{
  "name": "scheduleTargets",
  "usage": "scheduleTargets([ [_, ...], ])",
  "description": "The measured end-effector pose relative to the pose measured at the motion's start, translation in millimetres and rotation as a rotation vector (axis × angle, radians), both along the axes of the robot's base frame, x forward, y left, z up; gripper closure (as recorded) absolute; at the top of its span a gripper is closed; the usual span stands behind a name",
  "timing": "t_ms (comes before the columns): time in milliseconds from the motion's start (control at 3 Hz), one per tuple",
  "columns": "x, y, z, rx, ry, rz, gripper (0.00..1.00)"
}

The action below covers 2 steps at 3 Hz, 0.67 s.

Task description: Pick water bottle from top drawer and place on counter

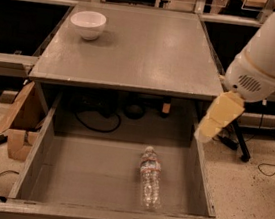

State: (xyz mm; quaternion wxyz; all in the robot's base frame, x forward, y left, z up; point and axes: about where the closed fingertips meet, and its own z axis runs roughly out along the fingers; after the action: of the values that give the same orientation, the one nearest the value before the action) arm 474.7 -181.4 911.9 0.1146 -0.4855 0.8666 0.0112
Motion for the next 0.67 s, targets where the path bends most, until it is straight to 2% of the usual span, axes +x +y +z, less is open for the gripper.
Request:
scheduleTargets([
  [333,15.1,15.7,-28.4,-0.004,0.055,-0.130,0.00],
  [667,25.9,29.0,-44.0,-0.002,0.052,-0.266,0.00],
])
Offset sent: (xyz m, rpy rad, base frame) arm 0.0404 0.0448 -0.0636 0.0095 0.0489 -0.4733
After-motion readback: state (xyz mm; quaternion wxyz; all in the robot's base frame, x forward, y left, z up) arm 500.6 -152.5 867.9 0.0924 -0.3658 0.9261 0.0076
